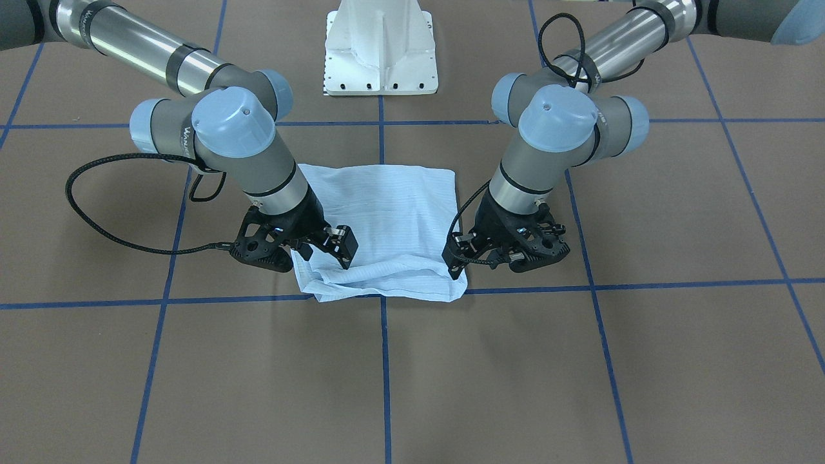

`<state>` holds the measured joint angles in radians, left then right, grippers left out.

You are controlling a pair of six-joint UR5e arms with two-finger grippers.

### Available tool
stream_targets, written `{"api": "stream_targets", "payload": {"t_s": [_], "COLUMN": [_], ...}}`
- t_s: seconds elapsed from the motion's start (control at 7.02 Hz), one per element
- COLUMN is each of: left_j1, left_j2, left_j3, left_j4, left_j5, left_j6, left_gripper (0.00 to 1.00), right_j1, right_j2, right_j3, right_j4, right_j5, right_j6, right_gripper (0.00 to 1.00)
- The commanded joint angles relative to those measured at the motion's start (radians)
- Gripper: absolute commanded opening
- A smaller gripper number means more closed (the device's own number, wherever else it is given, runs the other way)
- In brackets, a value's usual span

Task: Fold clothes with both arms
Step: 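Press the fold flat with the right gripper while the left gripper withdraws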

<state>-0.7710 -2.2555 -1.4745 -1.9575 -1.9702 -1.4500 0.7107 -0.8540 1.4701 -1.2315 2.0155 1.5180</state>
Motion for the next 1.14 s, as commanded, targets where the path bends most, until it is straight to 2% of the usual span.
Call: {"api": "stream_targets", "payload": {"t_s": [0.0,0.14,0.29,0.43,0.57,0.71,1.0], "left_j1": [-0.02,-0.024,-0.031,-0.034,-0.04,-0.04,-0.04], "left_j2": [0.071,0.114,0.116,0.12,0.131,0.143,0.151], "left_j3": [-0.086,-0.154,-0.182,-0.194,-0.207,-0.217,-0.217], "left_j4": [0.023,0.041,0.083,0.092,0.094,0.094,0.092], "left_j5": [-0.038,-0.038,-0.038,-0.038,-0.038,-0.038,-0.038], "left_j6": [0.089,0.124,0.131,0.131,0.131,0.131,0.131], "left_gripper": [0.99,0.99,0.99,0.99,0.99,0.99,0.99], "right_j1": [-0.098,-0.196,-0.221,-0.217,-0.206,-0.179,-0.128], "right_j2": [0.001,0.006,0.016,0.056,0.119,0.178,0.239], "right_j3": [0.007,-0.002,-0.011,-0.055,-0.156,-0.251,-0.347], "right_j4": [-0.006,-0.02,-0.057,-0.083,-0.076,-0.075,-0.065], "right_j5": [-0.077,-0.204,-0.268,-0.274,-0.322,-0.333,-0.331], "right_j6": [-0.009,-0.054,-0.164,-0.233,-0.301,-0.336,-0.389], "right_gripper": [1.0,1.0,1.0,1.0,1.0,1.0,1.0]}}
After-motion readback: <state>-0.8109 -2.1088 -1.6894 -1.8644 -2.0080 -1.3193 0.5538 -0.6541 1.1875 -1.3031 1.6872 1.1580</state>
